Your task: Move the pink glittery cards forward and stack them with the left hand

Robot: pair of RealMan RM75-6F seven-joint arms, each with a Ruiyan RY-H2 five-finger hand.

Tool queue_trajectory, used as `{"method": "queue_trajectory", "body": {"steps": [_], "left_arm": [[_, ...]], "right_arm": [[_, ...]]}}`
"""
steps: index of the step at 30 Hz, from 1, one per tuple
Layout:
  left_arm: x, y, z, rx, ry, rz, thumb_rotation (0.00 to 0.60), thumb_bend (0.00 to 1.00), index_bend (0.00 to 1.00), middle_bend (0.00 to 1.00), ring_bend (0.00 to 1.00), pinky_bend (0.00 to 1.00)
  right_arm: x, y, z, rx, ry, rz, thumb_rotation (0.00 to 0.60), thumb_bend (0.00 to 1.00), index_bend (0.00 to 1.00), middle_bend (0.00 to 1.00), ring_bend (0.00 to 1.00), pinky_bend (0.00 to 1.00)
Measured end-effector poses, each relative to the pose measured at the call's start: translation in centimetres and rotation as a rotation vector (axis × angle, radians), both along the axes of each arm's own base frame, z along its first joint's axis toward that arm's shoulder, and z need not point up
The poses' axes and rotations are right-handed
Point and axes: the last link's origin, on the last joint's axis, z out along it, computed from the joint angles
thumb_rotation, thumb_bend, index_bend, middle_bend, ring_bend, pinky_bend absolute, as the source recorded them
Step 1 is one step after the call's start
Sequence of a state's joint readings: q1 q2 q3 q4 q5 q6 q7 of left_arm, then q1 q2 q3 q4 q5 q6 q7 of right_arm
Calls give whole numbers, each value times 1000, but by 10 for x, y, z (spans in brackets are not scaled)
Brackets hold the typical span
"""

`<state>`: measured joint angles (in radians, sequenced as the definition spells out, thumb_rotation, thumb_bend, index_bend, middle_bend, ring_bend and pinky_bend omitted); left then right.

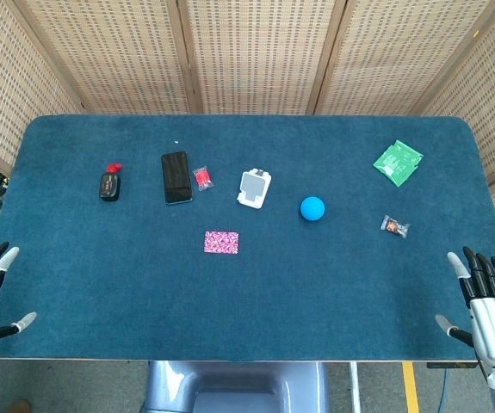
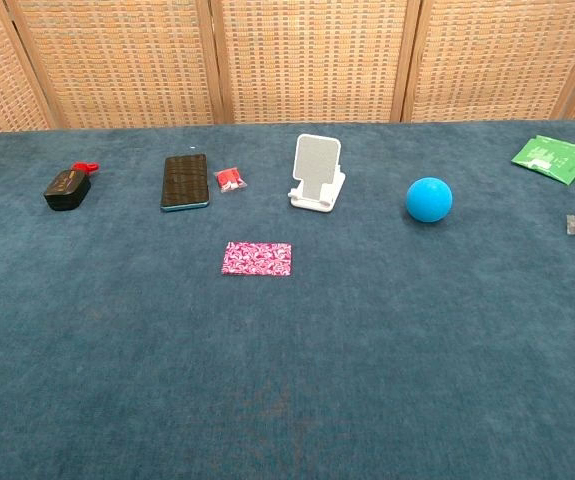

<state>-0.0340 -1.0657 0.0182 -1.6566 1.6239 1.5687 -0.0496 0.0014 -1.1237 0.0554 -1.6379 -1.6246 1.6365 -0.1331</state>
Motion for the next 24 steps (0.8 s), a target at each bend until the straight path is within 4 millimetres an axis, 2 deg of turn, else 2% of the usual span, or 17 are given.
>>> {"method": "queue_trajectory", "body": {"steps": [10, 11, 12, 13, 15, 16, 18, 24], "left_arm": [[-1, 3, -4, -13, 10, 9, 600, 14, 0, 0, 0, 0], [0, 4, -5, -17, 12, 9, 600, 69, 0, 0, 0, 0], [0, 6, -7, -25, 13, 9, 600, 230, 0, 0, 0, 0], [1, 7, -9, -34, 12, 8, 600, 469, 0, 0, 0, 0], [7, 14, -16, -69, 2, -8, 600, 850, 0, 0, 0, 0], [13, 20, -22, -103, -3, -23, 600, 960, 0, 0, 0, 0], [22, 32, -34, -167, -4, -47, 600, 1000, 0, 0, 0, 0], [63, 79, -84, -421, 54, -136, 600, 1000, 0, 0, 0, 0]], "right_arm": [[0, -1, 0, 2, -1, -7, 600, 0, 0, 0, 0, 0], [0, -1, 0, 2, -3, -9, 600, 0, 0, 0, 0, 0], [0, -1, 0, 1, -4, -11, 600, 0, 0, 0, 0, 0], [0, -1, 1, -1, -6, -13, 600, 0, 0, 0, 0, 0], [-2, -3, 3, -7, -8, -23, 600, 0, 0, 0, 0, 0], [-4, -4, 3, -8, -9, -31, 600, 0, 0, 0, 0, 0], [-7, -7, 5, -12, -11, -50, 600, 0, 0, 0, 0, 0], [-14, -15, 8, -28, -8, -93, 600, 0, 0, 0, 0, 0]]}}
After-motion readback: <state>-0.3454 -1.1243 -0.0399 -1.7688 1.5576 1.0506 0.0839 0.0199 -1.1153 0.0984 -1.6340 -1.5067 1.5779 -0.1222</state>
